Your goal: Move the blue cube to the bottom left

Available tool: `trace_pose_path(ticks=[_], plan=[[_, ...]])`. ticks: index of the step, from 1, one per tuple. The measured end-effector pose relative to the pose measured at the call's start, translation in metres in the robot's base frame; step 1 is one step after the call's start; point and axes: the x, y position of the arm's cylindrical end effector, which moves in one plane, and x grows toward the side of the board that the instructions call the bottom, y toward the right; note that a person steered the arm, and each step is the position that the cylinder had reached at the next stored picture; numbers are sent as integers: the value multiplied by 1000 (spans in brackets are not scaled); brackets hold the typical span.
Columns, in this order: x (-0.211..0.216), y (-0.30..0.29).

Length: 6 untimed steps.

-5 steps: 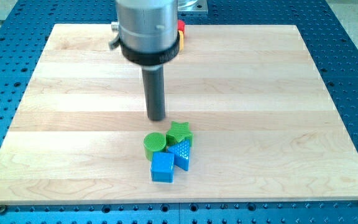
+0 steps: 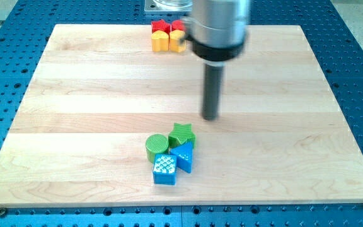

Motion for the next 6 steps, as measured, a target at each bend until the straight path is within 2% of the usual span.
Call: trace_pose_path(ticks=[1, 2, 5, 6], plan=[[34, 22], [92, -1], [119, -127], [98, -155]])
